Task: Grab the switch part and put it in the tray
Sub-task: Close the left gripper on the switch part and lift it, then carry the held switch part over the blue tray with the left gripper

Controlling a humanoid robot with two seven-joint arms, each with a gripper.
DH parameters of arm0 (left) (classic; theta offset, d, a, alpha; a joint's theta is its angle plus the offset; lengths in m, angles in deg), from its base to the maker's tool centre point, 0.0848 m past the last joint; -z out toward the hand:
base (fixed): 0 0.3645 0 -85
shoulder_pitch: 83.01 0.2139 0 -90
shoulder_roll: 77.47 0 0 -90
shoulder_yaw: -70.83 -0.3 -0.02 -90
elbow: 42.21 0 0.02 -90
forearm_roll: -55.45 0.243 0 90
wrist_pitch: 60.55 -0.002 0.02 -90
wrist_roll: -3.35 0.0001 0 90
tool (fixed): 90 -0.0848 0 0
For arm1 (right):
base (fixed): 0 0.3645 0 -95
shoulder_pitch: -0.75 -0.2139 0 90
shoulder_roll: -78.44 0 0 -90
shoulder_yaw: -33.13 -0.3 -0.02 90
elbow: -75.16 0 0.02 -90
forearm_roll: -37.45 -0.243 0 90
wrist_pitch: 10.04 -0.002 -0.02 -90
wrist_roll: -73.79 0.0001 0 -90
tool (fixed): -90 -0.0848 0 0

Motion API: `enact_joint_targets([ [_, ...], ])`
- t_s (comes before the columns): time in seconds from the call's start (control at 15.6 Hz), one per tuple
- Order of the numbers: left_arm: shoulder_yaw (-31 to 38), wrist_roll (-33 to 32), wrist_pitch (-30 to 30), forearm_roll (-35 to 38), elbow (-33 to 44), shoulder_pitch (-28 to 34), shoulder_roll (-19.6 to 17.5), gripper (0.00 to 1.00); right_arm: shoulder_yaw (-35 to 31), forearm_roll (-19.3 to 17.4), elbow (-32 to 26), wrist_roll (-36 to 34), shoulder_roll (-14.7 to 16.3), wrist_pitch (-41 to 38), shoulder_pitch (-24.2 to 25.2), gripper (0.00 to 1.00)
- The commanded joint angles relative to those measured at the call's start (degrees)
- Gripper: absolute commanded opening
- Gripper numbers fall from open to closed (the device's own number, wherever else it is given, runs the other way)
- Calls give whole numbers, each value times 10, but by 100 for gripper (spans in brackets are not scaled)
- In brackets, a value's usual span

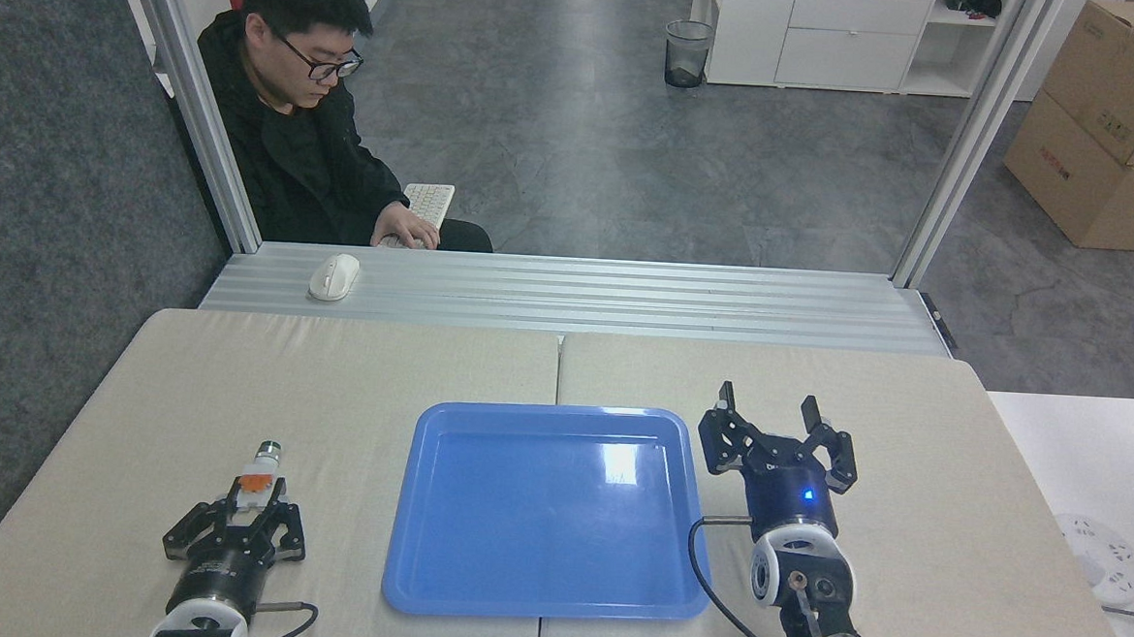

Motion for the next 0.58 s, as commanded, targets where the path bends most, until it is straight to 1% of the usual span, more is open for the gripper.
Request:
enact_joint_targets([
  [0.0, -11, 0, 15, 0, 3, 10, -4, 4, 0, 0, 0, 0, 0, 1, 0, 100],
  [0.06, -11, 0, 30, -2, 15, 16, -4, 0, 0, 1, 0, 0, 0, 0, -1, 100],
  [0.13, -11, 0, 34, -3, 38, 18, -4, 0, 0, 1, 0, 0, 0, 1, 0, 100],
  [0.19, -9, -2, 36, -4, 81, 21, -3, 0, 0, 1, 0, 0, 0, 1, 0, 100],
  [0.26, -8, -5, 41, -7, 142, 25, -1, 0, 1, 0, 0, 0, 1, 1, -1, 100],
  [0.32, -9, -9, 56, -9, 222, 27, 2, 0, 1, 1, 0, 1, 1, 1, -1, 100],
  [0.39, -12, -13, 85, -9, 300, 26, 7, 0, 1, 1, 0, 1, 1, 1, -1, 100],
  [0.45, -17, -29, 108, -9, 350, 23, 14, 0, 1, 1, 0, 1, 1, 1, -1, 100],
  [0.51, -37, -63, 128, -9, 379, 16, 36, 0, 1, 1, 0, 1, 1, 1, -1, 100],
])
